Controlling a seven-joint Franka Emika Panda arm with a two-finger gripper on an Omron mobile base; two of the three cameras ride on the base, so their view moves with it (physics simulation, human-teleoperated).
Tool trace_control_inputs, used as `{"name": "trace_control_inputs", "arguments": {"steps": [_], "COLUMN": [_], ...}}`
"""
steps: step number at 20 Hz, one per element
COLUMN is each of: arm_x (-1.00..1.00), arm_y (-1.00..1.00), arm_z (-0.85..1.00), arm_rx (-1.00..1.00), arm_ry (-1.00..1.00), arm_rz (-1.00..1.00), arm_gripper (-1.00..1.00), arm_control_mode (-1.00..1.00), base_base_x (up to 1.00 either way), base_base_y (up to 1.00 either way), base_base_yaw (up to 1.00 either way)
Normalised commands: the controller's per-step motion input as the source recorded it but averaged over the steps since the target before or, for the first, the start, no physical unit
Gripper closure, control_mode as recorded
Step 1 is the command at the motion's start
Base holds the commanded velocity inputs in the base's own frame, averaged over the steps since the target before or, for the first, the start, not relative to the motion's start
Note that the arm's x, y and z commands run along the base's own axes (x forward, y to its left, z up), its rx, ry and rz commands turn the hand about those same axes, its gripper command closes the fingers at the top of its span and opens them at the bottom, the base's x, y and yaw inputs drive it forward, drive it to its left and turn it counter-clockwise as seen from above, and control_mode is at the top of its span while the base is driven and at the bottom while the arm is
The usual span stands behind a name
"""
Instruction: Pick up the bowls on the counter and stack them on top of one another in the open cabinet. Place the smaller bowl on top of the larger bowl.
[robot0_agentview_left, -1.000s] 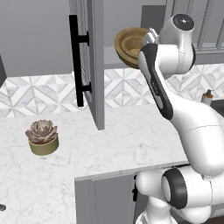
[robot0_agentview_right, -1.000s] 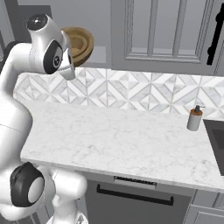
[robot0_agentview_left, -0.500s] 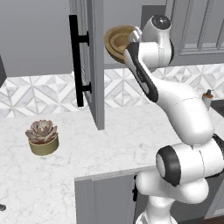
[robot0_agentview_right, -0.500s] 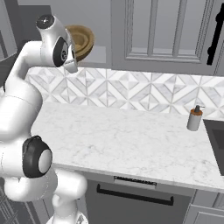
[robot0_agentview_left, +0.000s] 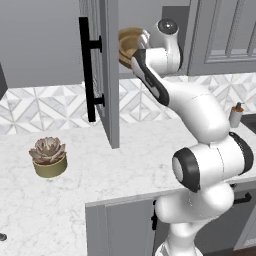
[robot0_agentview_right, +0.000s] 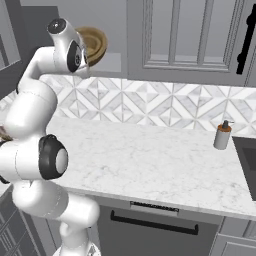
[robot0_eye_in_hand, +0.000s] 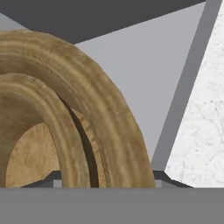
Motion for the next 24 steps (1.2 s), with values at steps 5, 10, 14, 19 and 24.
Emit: {"name": "trace_control_inputs", "arguments": {"steps": [5, 10, 14, 19, 24], "arm_x": [0.45, 0.65, 0.27, 0.0, -0.18], "arm_y": [0.16, 0.22, 0.13, 0.0, 0.0], "arm_z": [-0.09, -0.21, -0.08, 0.0, 0.08], "arm_rx": [0.0, 0.0, -0.01, -0.01, 0.0], "arm_ry": [0.02, 0.02, -0.04, -0.24, -0.17], "arm_rz": [0.0, 0.0, 0.0, 0.0, 0.0], "arm_gripper": [1.0, -1.0, -1.0, -1.0, -1.0], "arm_control_mode": [-1.0, -1.0, -1.0, -1.0, -1.0], "base_base_x": [0.0, 0.0, 0.0, 0.0, 0.0], "base_base_y": [0.0, 0.0, 0.0, 0.0, 0.0], "base_base_yaw": [0.0, 0.0, 0.0, 0.0, 0.0]}}
